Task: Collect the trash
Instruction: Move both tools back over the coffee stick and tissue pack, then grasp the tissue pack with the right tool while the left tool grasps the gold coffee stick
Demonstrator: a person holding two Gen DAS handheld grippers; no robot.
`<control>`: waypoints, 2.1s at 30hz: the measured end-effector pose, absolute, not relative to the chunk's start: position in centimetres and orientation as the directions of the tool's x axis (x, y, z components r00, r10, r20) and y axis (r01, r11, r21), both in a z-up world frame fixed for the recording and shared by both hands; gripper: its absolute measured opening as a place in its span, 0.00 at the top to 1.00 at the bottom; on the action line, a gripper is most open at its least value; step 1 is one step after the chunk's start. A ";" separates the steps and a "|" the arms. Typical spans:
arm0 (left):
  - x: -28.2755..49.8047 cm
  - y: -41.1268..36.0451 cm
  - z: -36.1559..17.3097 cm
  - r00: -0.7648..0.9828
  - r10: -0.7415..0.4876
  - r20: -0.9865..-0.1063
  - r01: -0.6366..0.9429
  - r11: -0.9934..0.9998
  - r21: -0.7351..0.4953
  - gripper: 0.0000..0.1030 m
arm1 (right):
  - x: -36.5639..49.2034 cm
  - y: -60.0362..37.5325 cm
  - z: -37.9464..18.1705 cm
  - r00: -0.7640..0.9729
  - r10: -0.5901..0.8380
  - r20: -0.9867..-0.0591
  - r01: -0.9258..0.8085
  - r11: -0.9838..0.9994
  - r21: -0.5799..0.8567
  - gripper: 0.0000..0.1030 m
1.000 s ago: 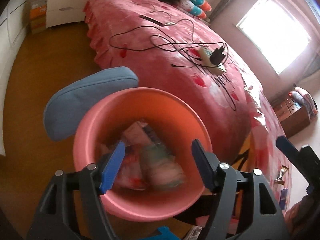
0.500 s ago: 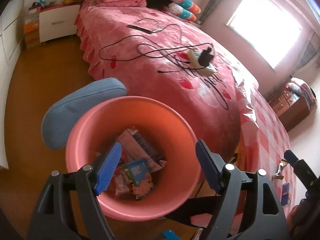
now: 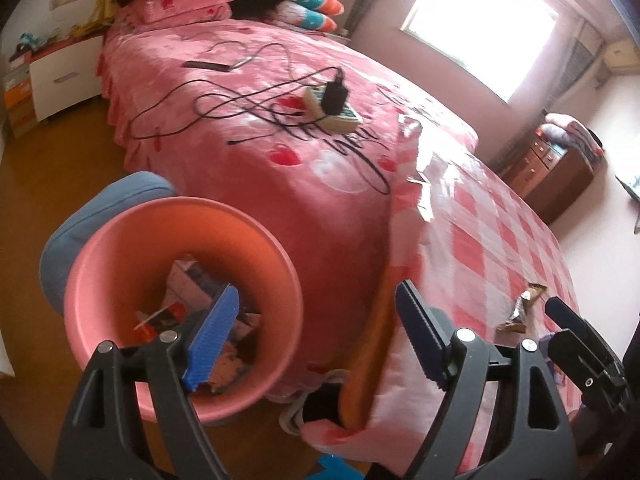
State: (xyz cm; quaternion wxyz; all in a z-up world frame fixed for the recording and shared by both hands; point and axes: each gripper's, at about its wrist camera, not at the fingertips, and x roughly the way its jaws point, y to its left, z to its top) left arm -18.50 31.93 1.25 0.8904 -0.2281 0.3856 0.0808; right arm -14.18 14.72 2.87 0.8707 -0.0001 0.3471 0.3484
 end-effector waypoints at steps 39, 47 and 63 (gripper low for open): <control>-16.9 16.8 4.8 0.679 -0.121 -0.724 -0.060 0.974 -0.219 0.20 | -13.9 2.3 3.9 0.650 0.544 -0.531 -0.466 0.837 0.289 0.08; -16.9 14.4 5.2 0.674 -0.130 -0.728 -0.013 0.982 -0.188 0.20 | -13.4 -1.2 3.3 0.661 0.521 -0.541 -0.407 0.854 0.325 0.08; -16.6 10.3 4.7 0.647 -0.094 -0.757 0.048 0.995 -0.082 0.20 | -13.0 -5.3 -0.1 0.552 0.538 -0.637 -0.372 0.843 0.389 0.08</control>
